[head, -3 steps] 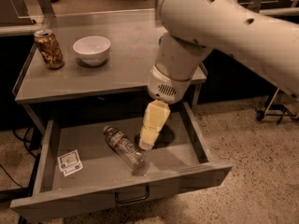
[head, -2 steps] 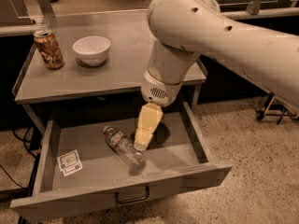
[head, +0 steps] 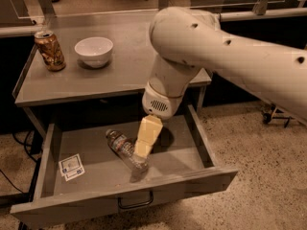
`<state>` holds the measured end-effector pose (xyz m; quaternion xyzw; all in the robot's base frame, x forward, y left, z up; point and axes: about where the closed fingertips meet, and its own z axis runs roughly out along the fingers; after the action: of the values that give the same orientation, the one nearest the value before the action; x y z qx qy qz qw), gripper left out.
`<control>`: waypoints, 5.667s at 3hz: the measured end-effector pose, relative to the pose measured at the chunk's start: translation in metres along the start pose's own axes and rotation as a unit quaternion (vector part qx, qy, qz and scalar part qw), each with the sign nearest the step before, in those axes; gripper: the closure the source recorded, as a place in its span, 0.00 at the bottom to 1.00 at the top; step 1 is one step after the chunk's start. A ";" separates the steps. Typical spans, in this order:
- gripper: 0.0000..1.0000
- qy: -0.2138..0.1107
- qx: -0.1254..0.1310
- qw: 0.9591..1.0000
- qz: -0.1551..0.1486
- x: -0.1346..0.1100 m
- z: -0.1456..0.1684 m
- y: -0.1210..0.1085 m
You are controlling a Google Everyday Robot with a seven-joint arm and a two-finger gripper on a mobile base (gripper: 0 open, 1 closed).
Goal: Pick water bottle from top drawer and place on counter
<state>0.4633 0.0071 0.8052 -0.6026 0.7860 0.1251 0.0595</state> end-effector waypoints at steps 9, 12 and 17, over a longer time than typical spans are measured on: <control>0.00 -0.046 -0.052 0.989 0.132 -0.073 0.113 -0.025; 0.00 -0.031 -0.042 0.972 0.229 -0.052 0.154 -0.063; 0.44 0.002 -0.052 0.960 0.276 -0.044 0.198 -0.073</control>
Offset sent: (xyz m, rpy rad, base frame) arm -0.0151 0.0604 -0.0901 0.0101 0.1400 -0.1203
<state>0.5343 0.0832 0.6160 -0.3647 0.9143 0.1757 -0.0101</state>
